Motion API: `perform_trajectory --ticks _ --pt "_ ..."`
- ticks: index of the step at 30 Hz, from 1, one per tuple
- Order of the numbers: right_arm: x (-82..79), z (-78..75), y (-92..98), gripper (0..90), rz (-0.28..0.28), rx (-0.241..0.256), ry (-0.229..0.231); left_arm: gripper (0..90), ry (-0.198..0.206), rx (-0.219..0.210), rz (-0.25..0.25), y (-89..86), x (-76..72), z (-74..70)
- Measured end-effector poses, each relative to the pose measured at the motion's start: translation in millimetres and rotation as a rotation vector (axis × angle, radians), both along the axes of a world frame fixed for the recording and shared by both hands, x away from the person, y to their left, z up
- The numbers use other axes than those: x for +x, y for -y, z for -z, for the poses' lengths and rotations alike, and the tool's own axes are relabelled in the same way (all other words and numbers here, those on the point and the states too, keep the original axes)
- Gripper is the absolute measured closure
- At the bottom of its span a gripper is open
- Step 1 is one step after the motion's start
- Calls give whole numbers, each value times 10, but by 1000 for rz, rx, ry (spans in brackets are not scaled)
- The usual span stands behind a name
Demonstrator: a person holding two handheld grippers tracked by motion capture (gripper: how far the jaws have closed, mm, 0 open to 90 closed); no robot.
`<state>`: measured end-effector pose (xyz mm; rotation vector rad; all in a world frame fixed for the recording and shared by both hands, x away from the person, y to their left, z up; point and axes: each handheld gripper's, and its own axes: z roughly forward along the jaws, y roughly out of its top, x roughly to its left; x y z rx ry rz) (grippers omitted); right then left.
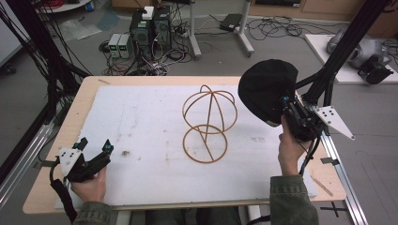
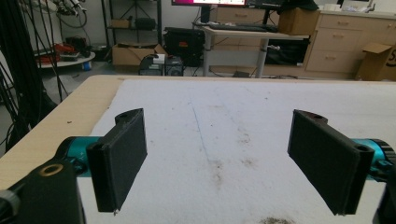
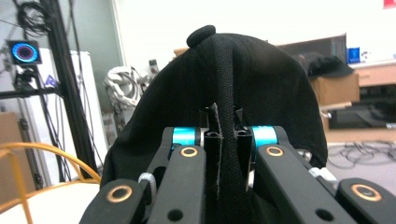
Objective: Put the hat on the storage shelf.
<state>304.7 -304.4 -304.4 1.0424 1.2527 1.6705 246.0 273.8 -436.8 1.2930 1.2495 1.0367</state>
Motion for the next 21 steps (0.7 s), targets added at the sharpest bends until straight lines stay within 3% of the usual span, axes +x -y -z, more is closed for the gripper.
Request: perform_trajectory --ticks 5,12,21 --pt "-74 -88 -61 874 -27 3 39 198 0 0 0 1 -3 -1" --pt "-117 -152 -158 874 -48 6 46 199 2 -1 -1 -6 -11 -1" --pt "-172 -239 -283 875 -121 54 72 199 0 1 -5 -24 -34 2"
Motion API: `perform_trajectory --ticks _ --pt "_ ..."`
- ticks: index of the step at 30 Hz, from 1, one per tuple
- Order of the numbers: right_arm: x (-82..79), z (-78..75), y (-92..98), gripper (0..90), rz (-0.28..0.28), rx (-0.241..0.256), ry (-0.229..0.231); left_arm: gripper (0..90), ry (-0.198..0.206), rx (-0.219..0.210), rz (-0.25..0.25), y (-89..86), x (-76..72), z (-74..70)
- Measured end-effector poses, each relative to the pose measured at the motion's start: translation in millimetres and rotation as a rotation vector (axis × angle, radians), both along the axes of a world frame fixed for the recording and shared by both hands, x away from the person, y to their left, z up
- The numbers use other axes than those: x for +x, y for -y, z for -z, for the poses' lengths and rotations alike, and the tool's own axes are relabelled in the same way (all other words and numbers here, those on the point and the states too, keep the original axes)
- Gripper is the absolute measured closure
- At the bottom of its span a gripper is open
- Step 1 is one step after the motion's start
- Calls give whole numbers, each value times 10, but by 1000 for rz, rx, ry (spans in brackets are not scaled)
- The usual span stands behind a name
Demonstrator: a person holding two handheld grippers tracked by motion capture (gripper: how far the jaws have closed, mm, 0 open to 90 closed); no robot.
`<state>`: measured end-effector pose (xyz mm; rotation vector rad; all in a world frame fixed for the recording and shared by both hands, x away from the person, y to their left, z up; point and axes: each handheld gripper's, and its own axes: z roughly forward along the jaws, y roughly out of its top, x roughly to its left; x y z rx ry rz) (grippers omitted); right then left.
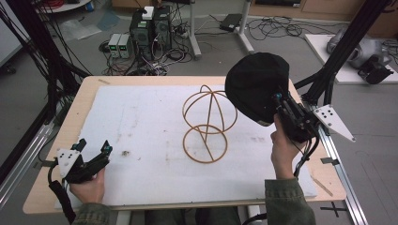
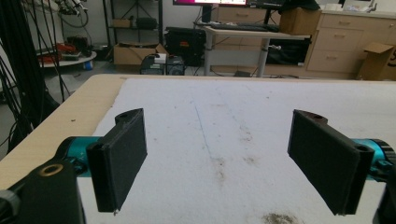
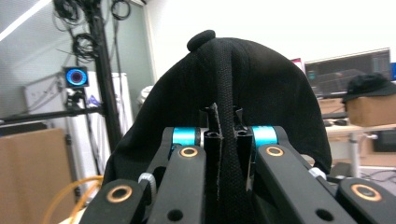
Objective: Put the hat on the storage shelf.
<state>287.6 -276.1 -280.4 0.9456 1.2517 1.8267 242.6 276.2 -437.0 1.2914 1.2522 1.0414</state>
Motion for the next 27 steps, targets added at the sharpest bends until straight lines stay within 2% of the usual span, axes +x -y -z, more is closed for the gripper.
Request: perform_trajectory --ticks 4,11,14,18,27 --pt "-28 -56 -114 875 -52 -11 -10 198 2 -5 -3 -10 -10 -1" --pt "-75 -144 -318 877 -124 -34 4 198 5 -12 -3 -13 -10 -6" --pt "-51 -154 -412 878 -166 -40 -5 198 3 -14 4 0 0 -6" --pt "7 -151 -537 877 -192 -41 -13 198 4 -13 12 20 13 -8" --pt "102 -161 -742 878 -258 -84 -45 199 5 -20 10 11 22 -4"
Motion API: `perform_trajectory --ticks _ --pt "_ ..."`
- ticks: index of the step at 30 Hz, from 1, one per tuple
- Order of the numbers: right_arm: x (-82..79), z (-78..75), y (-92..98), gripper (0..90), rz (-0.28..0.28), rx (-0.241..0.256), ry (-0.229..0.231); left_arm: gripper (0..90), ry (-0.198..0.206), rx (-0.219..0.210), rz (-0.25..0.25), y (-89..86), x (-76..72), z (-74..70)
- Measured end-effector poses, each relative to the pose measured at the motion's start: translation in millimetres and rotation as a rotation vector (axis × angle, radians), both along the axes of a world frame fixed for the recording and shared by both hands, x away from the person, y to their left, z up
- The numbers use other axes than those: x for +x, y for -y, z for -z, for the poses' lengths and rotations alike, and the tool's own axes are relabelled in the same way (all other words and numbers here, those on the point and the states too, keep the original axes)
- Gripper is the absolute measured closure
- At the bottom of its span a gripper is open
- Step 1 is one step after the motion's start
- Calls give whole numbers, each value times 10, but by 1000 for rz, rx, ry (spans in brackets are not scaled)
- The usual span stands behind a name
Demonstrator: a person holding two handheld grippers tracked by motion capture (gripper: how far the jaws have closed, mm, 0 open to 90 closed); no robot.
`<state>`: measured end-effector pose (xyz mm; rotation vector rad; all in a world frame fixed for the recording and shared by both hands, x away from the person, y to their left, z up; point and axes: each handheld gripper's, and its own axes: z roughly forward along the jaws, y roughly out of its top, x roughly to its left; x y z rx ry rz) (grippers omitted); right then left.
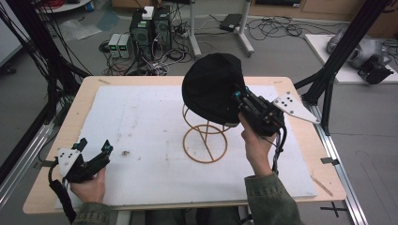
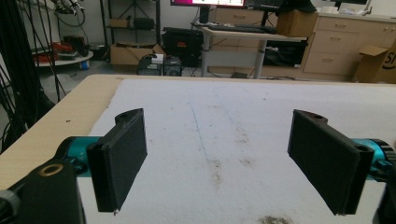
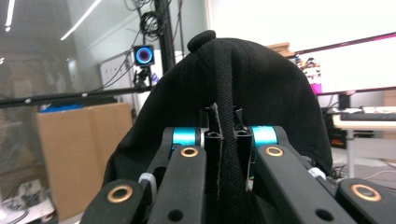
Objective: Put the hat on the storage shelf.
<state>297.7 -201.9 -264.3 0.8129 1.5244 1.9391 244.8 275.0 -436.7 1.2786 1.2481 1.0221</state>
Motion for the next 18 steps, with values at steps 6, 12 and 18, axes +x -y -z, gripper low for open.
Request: perform_trajectory --ticks 6,12,18 --pt "40 22 -101 877 -19 -55 -23 199 -1 0 -1 -2 -2 -1" --pt "50 35 -130 877 -19 -93 -47 199 0 -1 0 0 5 0" --pt "57 78 -131 878 -24 -105 -72 199 -3 0 3 4 16 6"
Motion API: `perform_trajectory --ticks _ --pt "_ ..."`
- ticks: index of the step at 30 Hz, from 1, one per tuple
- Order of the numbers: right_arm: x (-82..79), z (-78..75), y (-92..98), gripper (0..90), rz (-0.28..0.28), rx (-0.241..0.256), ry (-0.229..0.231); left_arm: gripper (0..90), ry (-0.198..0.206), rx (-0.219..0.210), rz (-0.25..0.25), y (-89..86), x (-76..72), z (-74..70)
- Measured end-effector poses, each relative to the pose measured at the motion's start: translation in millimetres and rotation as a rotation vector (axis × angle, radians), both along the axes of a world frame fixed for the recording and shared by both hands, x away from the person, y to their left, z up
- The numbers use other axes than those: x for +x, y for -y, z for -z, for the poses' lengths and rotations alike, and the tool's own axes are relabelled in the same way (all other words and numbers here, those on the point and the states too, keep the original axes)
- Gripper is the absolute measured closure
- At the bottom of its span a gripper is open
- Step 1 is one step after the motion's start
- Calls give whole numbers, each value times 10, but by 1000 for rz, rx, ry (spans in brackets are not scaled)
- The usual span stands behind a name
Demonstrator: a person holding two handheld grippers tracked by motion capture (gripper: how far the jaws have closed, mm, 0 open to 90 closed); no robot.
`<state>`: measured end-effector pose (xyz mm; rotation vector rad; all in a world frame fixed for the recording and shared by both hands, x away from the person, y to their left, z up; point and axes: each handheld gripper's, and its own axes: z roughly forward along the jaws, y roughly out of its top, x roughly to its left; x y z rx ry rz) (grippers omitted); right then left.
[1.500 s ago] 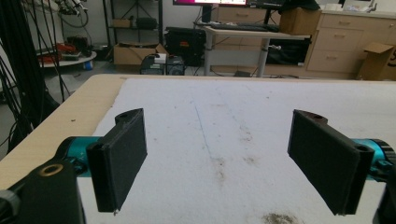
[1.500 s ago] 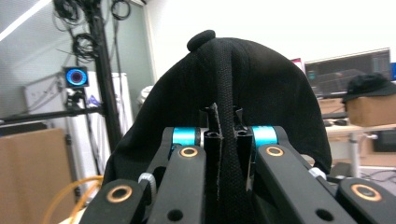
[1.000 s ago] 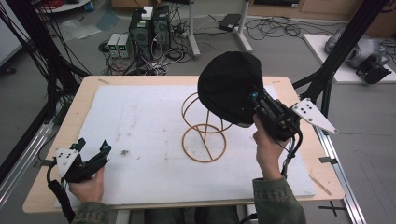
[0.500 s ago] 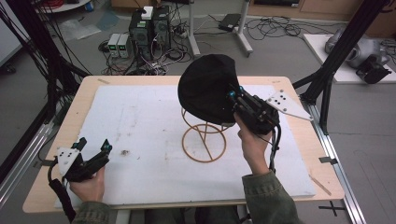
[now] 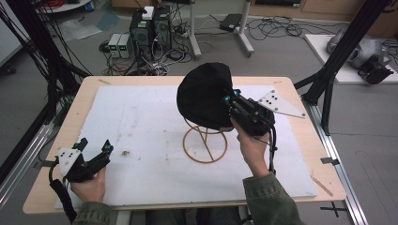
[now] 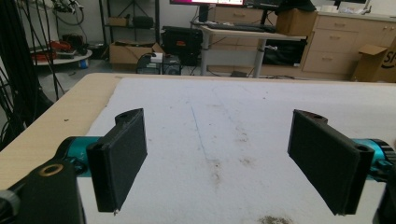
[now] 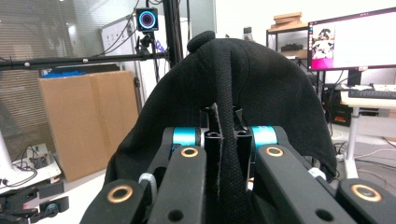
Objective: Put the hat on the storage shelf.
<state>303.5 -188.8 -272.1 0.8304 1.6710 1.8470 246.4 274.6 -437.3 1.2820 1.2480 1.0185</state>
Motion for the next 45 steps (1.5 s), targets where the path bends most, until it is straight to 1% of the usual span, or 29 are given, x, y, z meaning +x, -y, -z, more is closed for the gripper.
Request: perform_trajectory --ticks 6,14,18,19,23,28,32,35,38,39,41,43,45 --pt "9 46 -2 877 4 -15 -13 199 -6 5 1 -8 5 4" --pt "12 144 -10 877 2 -25 -31 199 -9 -2 -1 -24 7 9" --pt "4 169 -11 876 -4 -24 -41 199 -15 -9 5 -20 15 16" --pt "1 174 -12 876 -2 -27 -42 199 -19 -10 7 -19 15 20" --pt "-12 186 -28 875 2 -47 -43 199 -12 -10 6 -5 15 16" --pt "-10 192 -28 867 4 -44 -57 199 -14 -9 6 -14 14 15" --pt "-13 193 -23 867 6 -45 -55 199 -12 -16 7 -18 16 18" --pt "-15 194 -22 862 1 -44 -57 200 -16 -13 6 -30 10 15" --pt "-14 195 -14 830 2 -44 -56 199 -21 -13 3 -36 13 18" --pt "-16 196 -14 821 7 -39 -62 199 -21 -16 4 -37 16 21" --pt "-16 199 -9 803 21 -42 -61 199 -23 -14 4 -38 18 22" --pt "-13 201 -5 791 25 -37 -58 199 -22 -11 6 -38 18 21" --pt "-19 200 -3 743 30 -34 -64 199 -20 -13 5 -33 21 23"
